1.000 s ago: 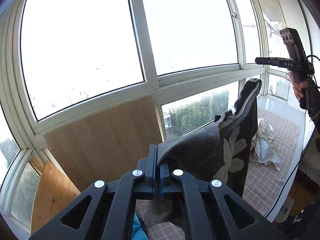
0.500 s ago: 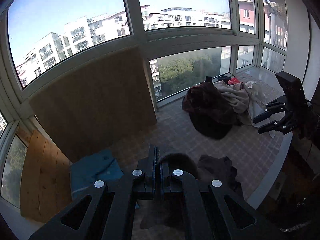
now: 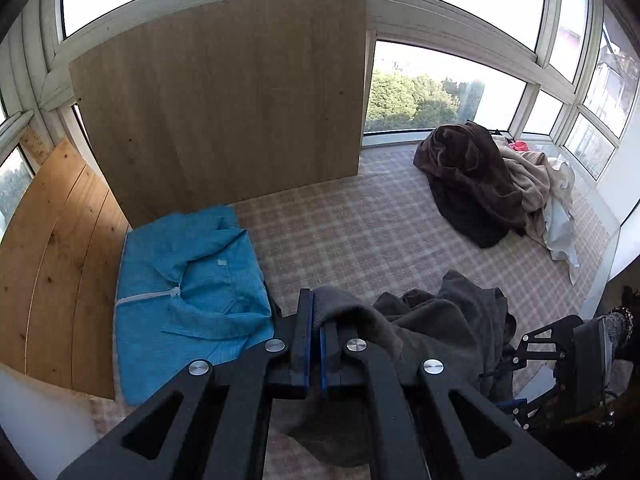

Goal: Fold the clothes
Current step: 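Lift the shirt high with both tools and shake it out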

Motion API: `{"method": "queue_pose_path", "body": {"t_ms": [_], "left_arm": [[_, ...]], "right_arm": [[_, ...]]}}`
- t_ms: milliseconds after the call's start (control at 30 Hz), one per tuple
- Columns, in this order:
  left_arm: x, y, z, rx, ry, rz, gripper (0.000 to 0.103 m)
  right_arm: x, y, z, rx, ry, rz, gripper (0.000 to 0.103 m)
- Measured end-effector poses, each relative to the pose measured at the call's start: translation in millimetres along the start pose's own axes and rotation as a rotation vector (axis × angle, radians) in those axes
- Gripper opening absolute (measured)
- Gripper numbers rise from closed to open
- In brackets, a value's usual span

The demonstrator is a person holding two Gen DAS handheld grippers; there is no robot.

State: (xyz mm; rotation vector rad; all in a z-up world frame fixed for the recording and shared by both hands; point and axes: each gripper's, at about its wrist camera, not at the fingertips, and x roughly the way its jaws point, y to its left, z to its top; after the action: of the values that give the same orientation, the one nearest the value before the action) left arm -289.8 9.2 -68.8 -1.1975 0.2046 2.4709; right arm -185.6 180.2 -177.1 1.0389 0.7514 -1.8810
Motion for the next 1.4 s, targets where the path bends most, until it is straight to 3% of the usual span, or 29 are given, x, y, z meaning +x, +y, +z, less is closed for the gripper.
{"method": "queue_pose_path", "body": {"t_ms": [100, 300, 367, 400, 533, 667, 767, 900, 1133, 1267, 1400], "left_arm": [[8.8, 7.5, -3.2, -0.005, 0.006, -0.018, 0.002], [15.3, 26.3, -12.2, -0.021, 0.021, -0.027, 0.002], [17.7, 29.9, -15.9, -0.021, 0.03, -0.026, 0.002], [18.8, 30.5, -17.6, -0.015, 0.034, -0.021, 0.002], [11.2, 28.3, -20.9, 0.007, 0.013, 0.001, 0.002], [-19.7, 24.3, -16.5, 0.013, -0.056, -0.028, 0.002], [-50.2, 15.1, 0.4, 0.04, -0.118, -0.048, 0.002], [-97.6, -7.0, 42.4, 0.114, -0.211, -0.067, 0.002], [-207.2, -58.1, 123.4, 0.253, -0.412, -0.083, 0.002], [-268.3, -84.1, 139.7, 0.307, -0.509, -0.092, 0.002], [-308.9, -108.8, 142.3, 0.358, -0.546, -0.111, 0.002]], "right_arm": [[25.0, 9.8, 14.0, -0.081, 0.064, -0.002, 0.037], [66.3, 29.4, 5.1, -0.24, 0.167, -0.125, 0.039], [71.2, 26.2, 1.6, -0.227, 0.182, -0.128, 0.029], [69.5, 19.9, 1.7, -0.187, 0.182, -0.105, 0.007], [33.3, -20.9, 2.4, 0.039, 0.089, -0.051, 0.006], [-48.6, -83.0, -9.1, 0.308, -0.108, -0.115, 0.005], [-115.5, -119.6, -14.7, 0.422, -0.231, -0.257, 0.005], [-212.8, -149.3, -4.0, 0.475, -0.376, -0.459, 0.004], [-398.2, -148.3, 20.3, 0.481, -0.594, -0.73, 0.004], [-481.8, -122.7, 20.8, 0.478, -0.688, -0.813, 0.004], [-527.7, -102.4, 20.7, 0.484, -0.686, -0.869, 0.004]]}}
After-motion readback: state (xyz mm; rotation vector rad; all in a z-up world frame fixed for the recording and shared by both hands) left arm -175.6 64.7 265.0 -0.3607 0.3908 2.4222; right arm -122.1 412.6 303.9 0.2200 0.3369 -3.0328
